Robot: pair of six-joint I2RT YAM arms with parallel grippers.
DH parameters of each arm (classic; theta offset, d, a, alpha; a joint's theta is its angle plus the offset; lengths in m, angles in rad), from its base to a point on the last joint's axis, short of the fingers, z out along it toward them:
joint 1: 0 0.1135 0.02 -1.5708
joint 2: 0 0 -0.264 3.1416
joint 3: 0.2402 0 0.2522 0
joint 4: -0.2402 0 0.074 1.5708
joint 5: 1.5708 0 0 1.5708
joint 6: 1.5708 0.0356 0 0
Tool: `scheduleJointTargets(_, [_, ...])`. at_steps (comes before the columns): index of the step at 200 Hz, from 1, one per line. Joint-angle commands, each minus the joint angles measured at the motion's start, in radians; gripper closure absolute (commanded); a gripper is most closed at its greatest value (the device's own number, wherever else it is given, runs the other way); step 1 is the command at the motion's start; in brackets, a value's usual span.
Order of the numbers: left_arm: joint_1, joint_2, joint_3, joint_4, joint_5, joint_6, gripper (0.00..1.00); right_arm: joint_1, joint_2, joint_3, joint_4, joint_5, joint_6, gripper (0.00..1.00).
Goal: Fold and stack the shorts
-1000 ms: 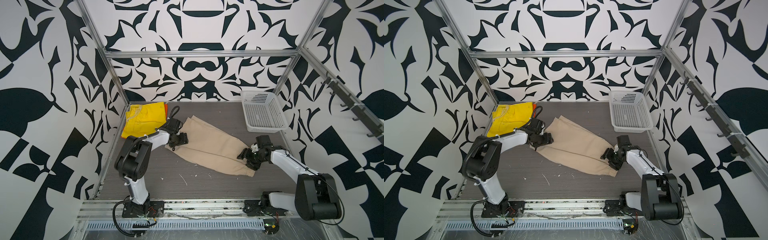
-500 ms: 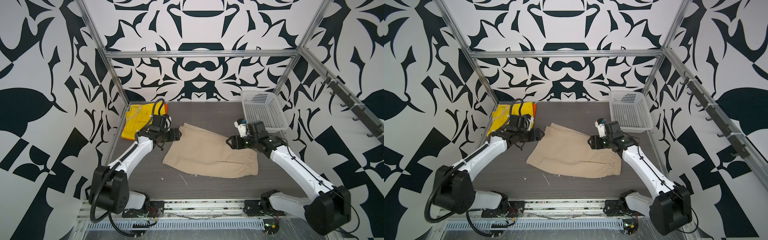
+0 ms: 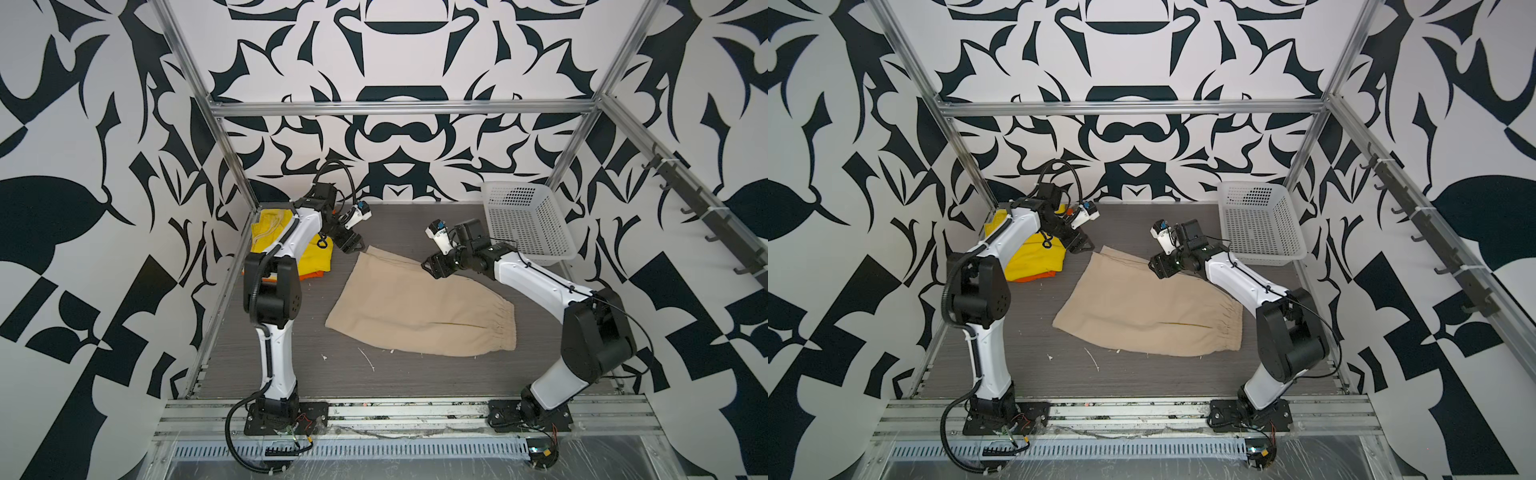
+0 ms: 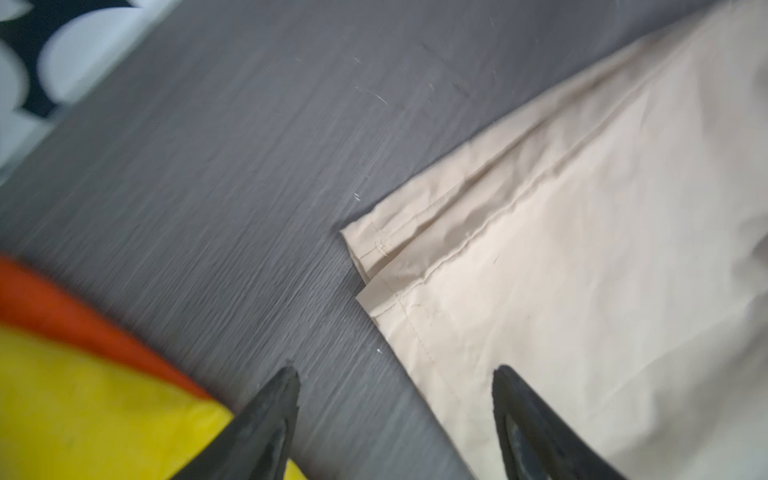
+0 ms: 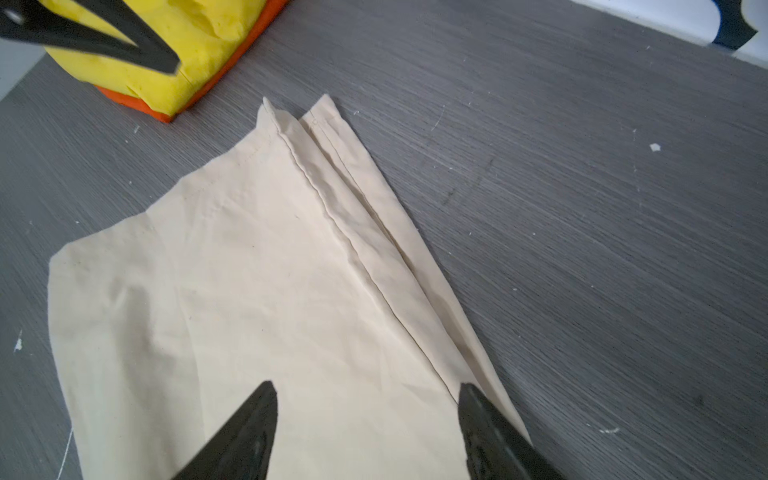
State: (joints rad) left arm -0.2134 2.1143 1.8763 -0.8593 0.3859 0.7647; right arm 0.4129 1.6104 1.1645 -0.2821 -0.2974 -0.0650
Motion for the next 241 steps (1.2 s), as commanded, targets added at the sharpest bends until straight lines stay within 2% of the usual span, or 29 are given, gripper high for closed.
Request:
scheduleJointTargets(1, [-0.027, 0.091, 0.098, -0.161, -0.016, 0.316, 0.23, -0.025, -0.098, -0.072, 0.087, -0.030, 0.068, 0.26])
scheduleJointTargets(21, [-0.054, 0.161, 0.142, -0.145, -0.060, 0.423, 0.23, -0.094, -0.133, -0.130, 0.078, -0.103, 0.149, 0.27])
scheduleJointTargets(38, [-0.068, 0.198, 0.152, -0.105, -0.060, 0.465, 0.23, -0.142, -0.164, -0.181, 0.076, -0.165, 0.192, 0.28])
scheduleJointTargets(67, [-0.084, 0.258, 0.198, -0.118, -0.049, 0.493, 0.26, -0.180, -0.233, -0.270, 0.075, -0.170, 0.218, 0.27])
scheduleJointTargets(94, [-0.091, 0.303, 0.225, -0.120, -0.085, 0.500, 0.33, -0.274, -0.296, -0.335, 0.055, -0.164, 0.333, 0.28])
scheduleJointTargets(125, [-0.096, 0.320, 0.241, -0.137, -0.114, 0.492, 0.53, -0.410, -0.395, -0.439, 0.048, -0.164, 0.436, 0.28])
scheduleJointTargets(147, [-0.105, 0.285, 0.260, -0.187, -0.125, 0.478, 0.81, -0.437, -0.425, -0.486, 0.011, -0.155, 0.442, 0.28])
scheduleJointTargets(155, [-0.108, 0.259, 0.255, -0.195, -0.125, 0.467, 0.88, -0.438, -0.418, -0.501, 0.001, -0.167, 0.445, 0.30])
scheduleJointTargets(176, [-0.116, 0.173, 0.221, -0.184, -0.120, 0.445, 0.90, -0.438, -0.375, -0.550, 0.008, -0.204, 0.483, 0.40])
scheduleJointTargets(214, [-0.126, 0.067, 0.210, -0.137, -0.127, 0.400, 0.92, -0.439, -0.269, -0.575, -0.080, -0.075, 0.470, 0.40])
scheduleJointTargets(241, [-0.128, 0.064, 0.203, -0.050, -0.173, 0.361, 0.92, -0.439, -0.246, -0.578, -0.098, -0.035, 0.465, 0.40])
